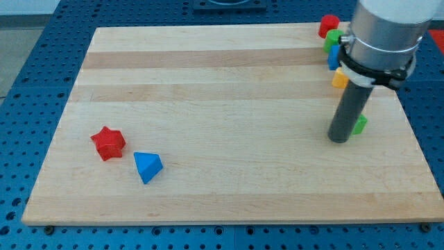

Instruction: Move red star to the bottom of the green star

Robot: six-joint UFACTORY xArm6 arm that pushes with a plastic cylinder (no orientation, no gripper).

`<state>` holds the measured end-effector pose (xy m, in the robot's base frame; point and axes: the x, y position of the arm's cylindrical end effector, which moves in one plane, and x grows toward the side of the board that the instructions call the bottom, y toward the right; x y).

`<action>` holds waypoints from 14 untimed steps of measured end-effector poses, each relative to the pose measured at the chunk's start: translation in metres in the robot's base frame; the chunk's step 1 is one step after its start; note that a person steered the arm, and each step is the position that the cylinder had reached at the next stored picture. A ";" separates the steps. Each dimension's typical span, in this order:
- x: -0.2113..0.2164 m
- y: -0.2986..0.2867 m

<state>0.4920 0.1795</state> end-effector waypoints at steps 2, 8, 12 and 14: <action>0.003 0.014; -0.030 -0.457; -0.027 -0.300; 0.016 -0.380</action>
<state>0.5081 -0.2007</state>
